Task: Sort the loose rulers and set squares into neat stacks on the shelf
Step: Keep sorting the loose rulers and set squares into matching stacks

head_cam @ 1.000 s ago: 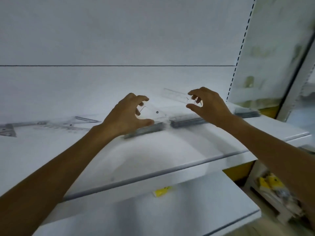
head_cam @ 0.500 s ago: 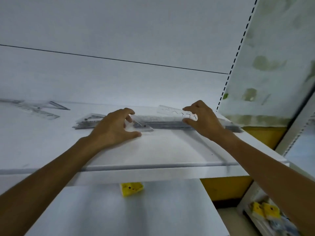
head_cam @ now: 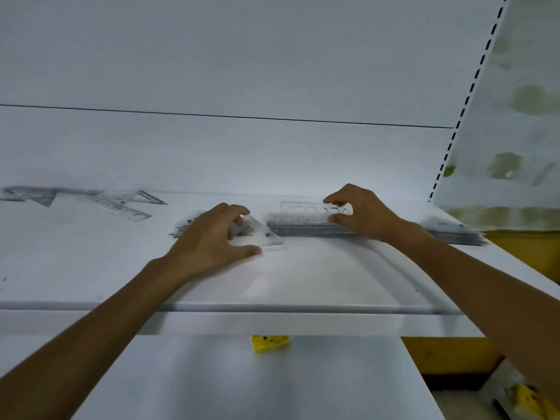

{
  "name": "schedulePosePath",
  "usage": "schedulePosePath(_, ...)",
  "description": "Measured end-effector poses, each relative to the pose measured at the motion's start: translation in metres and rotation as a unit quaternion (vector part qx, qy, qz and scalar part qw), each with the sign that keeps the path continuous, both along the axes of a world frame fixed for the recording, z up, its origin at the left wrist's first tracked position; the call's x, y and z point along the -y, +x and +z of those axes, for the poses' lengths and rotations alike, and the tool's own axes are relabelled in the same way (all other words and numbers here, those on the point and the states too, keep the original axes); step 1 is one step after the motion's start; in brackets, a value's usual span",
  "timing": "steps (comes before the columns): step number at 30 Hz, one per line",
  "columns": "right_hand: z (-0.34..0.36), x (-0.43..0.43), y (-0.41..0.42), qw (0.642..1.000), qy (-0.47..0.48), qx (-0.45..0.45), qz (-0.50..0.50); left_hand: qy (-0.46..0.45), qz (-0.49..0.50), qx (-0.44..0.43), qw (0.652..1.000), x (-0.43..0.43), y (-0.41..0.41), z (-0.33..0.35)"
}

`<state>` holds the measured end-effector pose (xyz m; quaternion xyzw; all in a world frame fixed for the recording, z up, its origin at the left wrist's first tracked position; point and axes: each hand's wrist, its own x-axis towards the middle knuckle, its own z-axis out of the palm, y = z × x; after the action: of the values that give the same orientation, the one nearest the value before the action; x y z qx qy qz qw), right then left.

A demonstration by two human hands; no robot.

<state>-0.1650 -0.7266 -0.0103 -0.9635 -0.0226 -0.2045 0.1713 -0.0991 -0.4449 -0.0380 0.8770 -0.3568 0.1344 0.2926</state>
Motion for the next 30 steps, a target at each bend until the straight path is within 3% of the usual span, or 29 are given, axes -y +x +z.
schedulePosePath(18, -0.014, -0.004, 0.012, 0.994, 0.105, -0.034, 0.015, 0.006, -0.027, -0.013, 1.0, 0.004, 0.007, 0.0)
schedulePosePath(24, -0.017, 0.0, -0.005, 0.997, 0.017, 0.081, -0.002, -0.027, -0.023, 0.018, 0.999, 0.018, 0.005, 0.009)
schedulePosePath(30, -0.015, 0.027, -0.037, 0.992, -0.006, 0.115, -0.049, -0.04, -0.025, 0.019, 0.999, 0.049, -0.005, 0.019)
